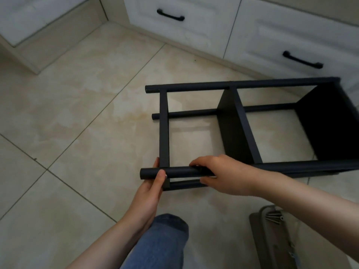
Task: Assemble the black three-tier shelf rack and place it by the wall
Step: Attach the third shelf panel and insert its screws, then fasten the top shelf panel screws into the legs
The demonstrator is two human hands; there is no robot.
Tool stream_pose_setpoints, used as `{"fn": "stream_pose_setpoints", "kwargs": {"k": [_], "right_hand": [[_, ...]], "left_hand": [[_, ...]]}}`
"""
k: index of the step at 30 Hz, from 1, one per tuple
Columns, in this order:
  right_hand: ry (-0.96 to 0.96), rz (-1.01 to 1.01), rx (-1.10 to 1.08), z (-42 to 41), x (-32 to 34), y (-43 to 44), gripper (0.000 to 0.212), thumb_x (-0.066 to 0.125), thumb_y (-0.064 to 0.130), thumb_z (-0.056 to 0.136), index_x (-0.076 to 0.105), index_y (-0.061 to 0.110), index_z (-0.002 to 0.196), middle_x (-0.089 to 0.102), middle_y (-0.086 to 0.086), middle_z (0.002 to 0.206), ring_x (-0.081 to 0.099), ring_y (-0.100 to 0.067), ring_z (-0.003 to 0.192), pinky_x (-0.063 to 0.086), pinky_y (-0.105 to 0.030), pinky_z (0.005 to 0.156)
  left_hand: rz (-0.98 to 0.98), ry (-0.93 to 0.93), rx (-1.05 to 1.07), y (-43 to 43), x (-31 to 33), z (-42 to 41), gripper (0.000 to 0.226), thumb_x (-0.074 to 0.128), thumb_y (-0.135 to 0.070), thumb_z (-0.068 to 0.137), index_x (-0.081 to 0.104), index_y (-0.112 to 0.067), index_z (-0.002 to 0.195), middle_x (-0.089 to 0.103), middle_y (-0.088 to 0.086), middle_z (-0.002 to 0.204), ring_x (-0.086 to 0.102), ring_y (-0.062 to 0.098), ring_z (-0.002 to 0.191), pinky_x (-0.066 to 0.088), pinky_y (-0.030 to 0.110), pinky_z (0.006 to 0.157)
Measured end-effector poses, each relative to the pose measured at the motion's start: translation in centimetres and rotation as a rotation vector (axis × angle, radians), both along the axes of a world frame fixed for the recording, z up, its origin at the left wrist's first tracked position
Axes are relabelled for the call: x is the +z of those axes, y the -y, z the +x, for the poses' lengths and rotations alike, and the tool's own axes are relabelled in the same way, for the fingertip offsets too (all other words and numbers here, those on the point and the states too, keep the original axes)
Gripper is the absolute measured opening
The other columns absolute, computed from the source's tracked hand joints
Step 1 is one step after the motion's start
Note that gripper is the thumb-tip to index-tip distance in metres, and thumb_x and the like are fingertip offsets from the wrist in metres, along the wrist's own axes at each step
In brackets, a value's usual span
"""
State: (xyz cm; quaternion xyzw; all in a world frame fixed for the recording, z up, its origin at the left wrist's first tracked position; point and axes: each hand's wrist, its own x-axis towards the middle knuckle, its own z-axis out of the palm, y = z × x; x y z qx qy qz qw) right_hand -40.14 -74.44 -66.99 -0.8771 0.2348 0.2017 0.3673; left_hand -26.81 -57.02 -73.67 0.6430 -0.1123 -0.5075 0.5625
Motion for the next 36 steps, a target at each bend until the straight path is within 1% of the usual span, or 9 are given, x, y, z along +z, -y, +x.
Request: {"fn": "stream_pose_setpoints", "kwargs": {"k": [5, 9, 12, 19, 22, 26, 29, 32, 36], "right_hand": [[-0.027, -0.183, 0.026, -0.9, 1.5, 0.0, 0.032, 0.053, 0.025, 0.099, 0.053, 0.03, 0.13, 0.061, 0.005, 0.115, 0.06, -0.016, 0.098, 0.055, -0.038, 0.088], [-0.003, -0.249, 0.0, -2.1, 3.2, 0.2, 0.032, 0.052, 0.026, 0.1, 0.049, 0.033, 0.131, 0.057, 0.009, 0.113, 0.058, -0.011, 0.096, 0.054, -0.033, 0.087], [0.029, -0.335, -0.015, -2.6, 5.0, 0.7, 0.034, 0.051, 0.025, 0.101, 0.046, 0.035, 0.133, 0.056, 0.01, 0.111, 0.058, -0.011, 0.094, 0.055, -0.032, 0.083], [0.164, -0.624, -0.074, -3.2, 10.3, 2.5, 0.037, 0.055, 0.028, 0.099, 0.037, 0.035, 0.129, 0.055, 0.007, 0.099, 0.056, -0.014, 0.08, 0.055, -0.032, 0.065], [0.279, -0.589, -0.143, -3.1, 13.0, 2.7, 0.041, 0.057, 0.024, 0.098, 0.032, 0.039, 0.127, 0.056, 0.006, 0.1, 0.058, -0.013, 0.082, 0.057, -0.033, 0.069], [0.385, -0.529, -0.264, -2.2, 16.4, 2.8, 0.041, 0.054, 0.018, 0.1, 0.035, 0.034, 0.134, 0.056, 0.001, 0.108, 0.058, -0.015, 0.091, 0.056, -0.033, 0.078], [0.446, -0.474, -0.328, -1.3, 19.2, 2.8, 0.044, 0.05, 0.018, 0.102, 0.036, 0.027, 0.143, 0.056, -0.003, 0.12, 0.058, -0.02, 0.102, 0.053, -0.034, 0.086], [0.512, -0.436, -0.368, -0.8, 21.5, 3.2, 0.044, 0.051, 0.018, 0.102, 0.037, 0.025, 0.144, 0.057, -0.003, 0.125, 0.058, -0.021, 0.106, 0.05, -0.032, 0.086], [0.594, -0.354, -0.452, -0.2, 23.7, 3.5, 0.036, 0.054, 0.019, 0.101, 0.044, 0.029, 0.134, 0.061, 0.001, 0.118, 0.061, -0.021, 0.103, 0.054, -0.038, 0.086]], "left_hand": [[0.005, 0.014, -0.031, 0.2, 2.1, -0.1, 0.084, 0.057, -0.054, 0.077, 0.034, -0.033, 0.155, 0.057, -0.015, 0.139, 0.049, -0.002, 0.13, 0.028, 0.034, 0.122], [0.024, 0.152, -0.089, 0.7, 4.2, 0.2, 0.06, 0.055, -0.067, 0.074, 0.042, -0.061, 0.133, 0.06, -0.027, 0.132, 0.05, -0.012, 0.126, 0.035, 0.02, 0.109], [0.007, 0.191, -0.11, 1.6, 7.1, 0.5, 0.058, 0.056, -0.069, 0.074, 0.043, -0.064, 0.13, 0.061, -0.036, 0.123, 0.05, -0.019, 0.118, 0.037, 0.013, 0.099], [-0.122, 0.325, -0.081, 5.7, 15.6, 0.9, 0.069, 0.055, -0.056, 0.088, 0.035, -0.044, 0.152, 0.053, -0.023, 0.138, 0.044, -0.001, 0.132, 0.03, 0.026, 0.11], [-0.156, 0.4, -0.066, 7.6, 19.3, 1.7, 0.058, 0.057, -0.044, 0.098, 0.038, -0.039, 0.153, 0.056, -0.022, 0.133, 0.045, 0.003, 0.136, 0.029, 0.03, 0.116], [-0.14, 0.538, -0.101, 9.9, 24.6, 3.3, 0.062, 0.056, -0.052, 0.097, 0.035, -0.042, 0.154, 0.052, -0.018, 0.135, 0.041, 0.011, 0.14, 0.026, 0.04, 0.121], [-0.162, 0.621, -0.106, 10.9, 28.5, 4.2, 0.061, 0.059, -0.052, 0.097, 0.041, -0.036, 0.153, 0.054, -0.016, 0.133, 0.043, 0.013, 0.139, 0.029, 0.036, 0.118], [-0.176, 0.704, -0.12, 12.0, 32.8, 4.1, 0.05, 0.059, -0.049, 0.098, 0.052, -0.032, 0.144, 0.056, -0.02, 0.12, 0.047, 0.008, 0.126, 0.03, 0.029, 0.105], [-0.175, 0.83, -0.158, 12.9, 37.3, 3.4, 0.018, 0.059, -0.045, 0.1, 0.057, -0.035, 0.115, 0.054, -0.026, 0.092, 0.049, -0.005, 0.085, 0.035, 0.02, 0.078]]}}
